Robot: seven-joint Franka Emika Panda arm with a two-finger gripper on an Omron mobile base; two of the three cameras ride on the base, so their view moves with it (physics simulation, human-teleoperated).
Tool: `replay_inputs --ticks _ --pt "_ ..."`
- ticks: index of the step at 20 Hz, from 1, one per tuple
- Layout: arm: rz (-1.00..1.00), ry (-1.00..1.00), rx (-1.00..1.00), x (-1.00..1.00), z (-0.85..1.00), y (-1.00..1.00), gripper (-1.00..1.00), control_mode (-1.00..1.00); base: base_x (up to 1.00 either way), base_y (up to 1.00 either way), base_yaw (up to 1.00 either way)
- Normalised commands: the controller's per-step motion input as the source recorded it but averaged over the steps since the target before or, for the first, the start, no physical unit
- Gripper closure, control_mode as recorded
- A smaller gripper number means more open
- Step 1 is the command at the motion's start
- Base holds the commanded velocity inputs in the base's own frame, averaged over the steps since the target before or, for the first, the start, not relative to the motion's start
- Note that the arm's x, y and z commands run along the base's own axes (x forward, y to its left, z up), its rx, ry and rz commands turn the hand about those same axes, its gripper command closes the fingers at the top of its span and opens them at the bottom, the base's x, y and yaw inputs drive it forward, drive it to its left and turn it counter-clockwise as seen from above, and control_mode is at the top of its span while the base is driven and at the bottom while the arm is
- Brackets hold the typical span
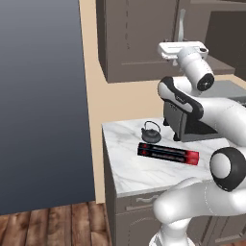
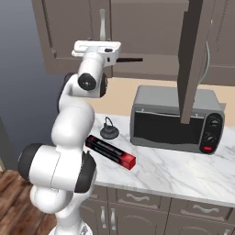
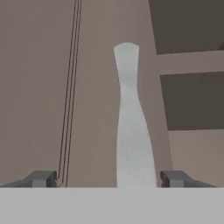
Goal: Pick the pan from the cabinet and place it on the stove. Then turn on the stove burner for the pan.
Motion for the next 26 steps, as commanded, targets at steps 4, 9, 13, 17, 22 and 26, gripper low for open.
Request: replay_inputs --ticks 4,9,13,17,22,26 --pt "0.04 0.0 0.0 0.32 0.0 0.0 -1.0 -1.0 0.0 0.0 0.0" --pt "0.04 0.0 0.0 0.27 0.0 0.16 1.0 -1.0 0.0 0.0 0.0" --pt "0.01 0.0 0.0 0.07 0.0 0.26 1.0 -1.0 0.0 0.0 0.0" --pt "0.0 0.01 -0.03 0.0 -0.03 0.33 1.0 -1.0 0.0 0.0 0.0" --pt "0.0 0.02 -0.06 0.0 -0.06 0.26 1.0 -1.0 0.0 0.0 0.0" --pt "0.04 0.03 -0.01 -0.11 0.0 0.17 1.0 -1.0 0.0 0.0 0.0"
